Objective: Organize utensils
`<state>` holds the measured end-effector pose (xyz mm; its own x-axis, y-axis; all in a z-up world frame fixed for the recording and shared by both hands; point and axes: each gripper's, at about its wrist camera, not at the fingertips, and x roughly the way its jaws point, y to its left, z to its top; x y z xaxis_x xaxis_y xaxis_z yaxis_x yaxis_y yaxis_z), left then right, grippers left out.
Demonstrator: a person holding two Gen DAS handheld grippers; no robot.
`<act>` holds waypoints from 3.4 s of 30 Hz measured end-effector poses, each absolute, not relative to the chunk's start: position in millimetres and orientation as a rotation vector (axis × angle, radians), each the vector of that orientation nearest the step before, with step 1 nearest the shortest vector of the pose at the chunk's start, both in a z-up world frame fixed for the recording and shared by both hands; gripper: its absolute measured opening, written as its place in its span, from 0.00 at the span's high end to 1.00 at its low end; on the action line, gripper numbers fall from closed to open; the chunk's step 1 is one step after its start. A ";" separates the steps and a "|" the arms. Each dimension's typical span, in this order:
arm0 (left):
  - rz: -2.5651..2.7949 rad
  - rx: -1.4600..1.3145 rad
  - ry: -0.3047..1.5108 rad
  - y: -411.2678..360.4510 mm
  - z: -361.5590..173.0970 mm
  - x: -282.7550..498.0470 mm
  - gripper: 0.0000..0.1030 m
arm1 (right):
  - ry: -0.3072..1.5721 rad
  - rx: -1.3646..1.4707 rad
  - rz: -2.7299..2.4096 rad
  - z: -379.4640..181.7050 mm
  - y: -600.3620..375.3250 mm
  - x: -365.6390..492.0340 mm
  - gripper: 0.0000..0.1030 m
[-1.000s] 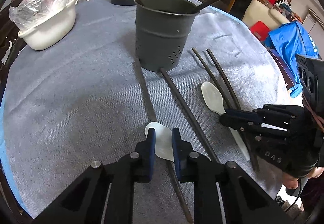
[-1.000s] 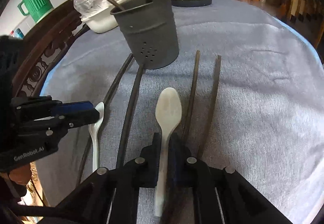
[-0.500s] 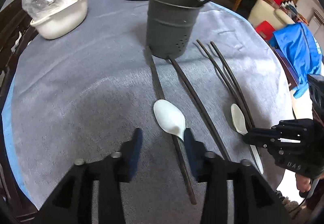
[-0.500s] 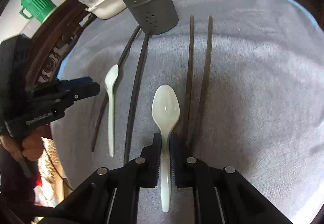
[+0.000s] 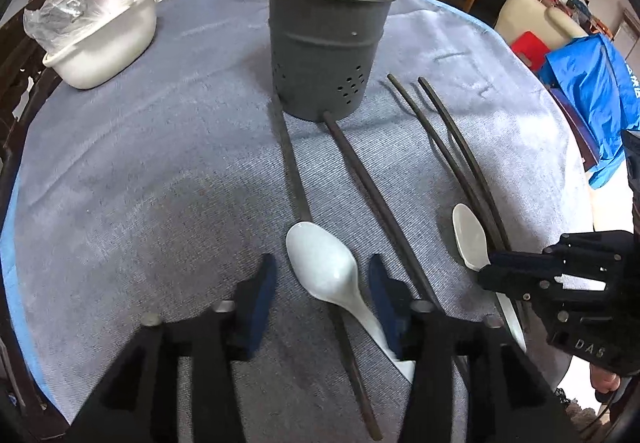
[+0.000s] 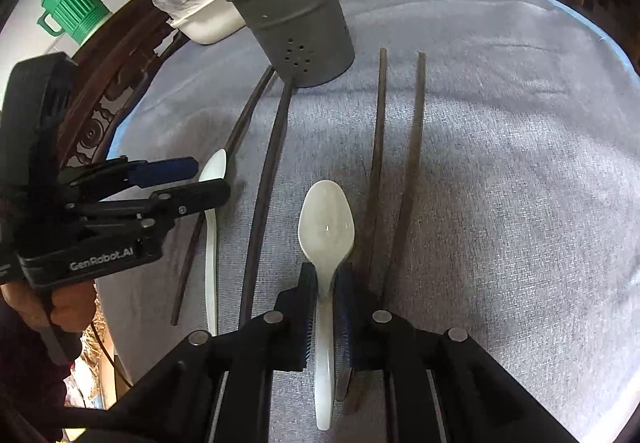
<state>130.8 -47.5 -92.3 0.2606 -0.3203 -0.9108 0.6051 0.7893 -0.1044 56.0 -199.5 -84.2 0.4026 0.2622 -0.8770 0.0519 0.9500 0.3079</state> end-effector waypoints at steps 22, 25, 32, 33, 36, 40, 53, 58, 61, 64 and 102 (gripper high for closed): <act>-0.702 0.345 1.067 -7.0 -71.0 113.1 0.67 | 1.082 0.210 0.120 -69.6 -187.5 85.9 0.65; -0.703 0.400 1.072 -6.1 -76.8 108.2 0.67 | 1.133 0.202 0.158 -76.9 -180.8 91.3 0.65; -0.712 0.467 1.130 -0.4 -89.4 109.1 0.67 | 1.158 0.193 0.129 -79.5 -174.3 103.1 0.63; -0.707 0.466 1.139 0.7 -91.3 110.7 0.67 | 1.160 0.182 0.126 -79.7 -173.0 104.2 0.63; -0.709 0.436 1.159 5.0 -93.4 116.2 0.59 | 1.168 0.110 0.121 -81.1 -165.2 108.7 0.63; -0.704 0.428 1.160 2.5 -93.5 120.3 0.55 | 1.165 0.100 0.111 -81.5 -164.8 109.6 0.69; -0.645 0.334 1.107 15.9 -77.2 129.5 0.67 | 0.966 0.360 0.204 -42.4 -197.9 93.9 0.69; -0.606 0.285 1.003 17.5 -46.2 127.6 0.68 | 0.815 0.421 0.249 -12.7 -199.9 89.0 0.69; -0.561 0.237 0.890 17.4 -15.6 125.2 0.68 | 0.690 0.445 0.275 15.9 -202.1 85.2 0.69; -0.513 0.178 0.753 16.9 18.1 121.3 0.68 | 0.564 0.465 0.282 44.7 -208.3 81.4 0.69; -0.310 0.173 0.341 -43.9 50.1 162.6 0.61 | 0.206 0.522 0.119 72.8 -295.4 214.9 0.69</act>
<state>162.6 -43.9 50.1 0.8962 -0.2683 -0.3532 0.3261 0.9384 0.1146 214.9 -295.4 72.8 0.9724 0.1649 -0.1652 -0.0600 0.8605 0.5059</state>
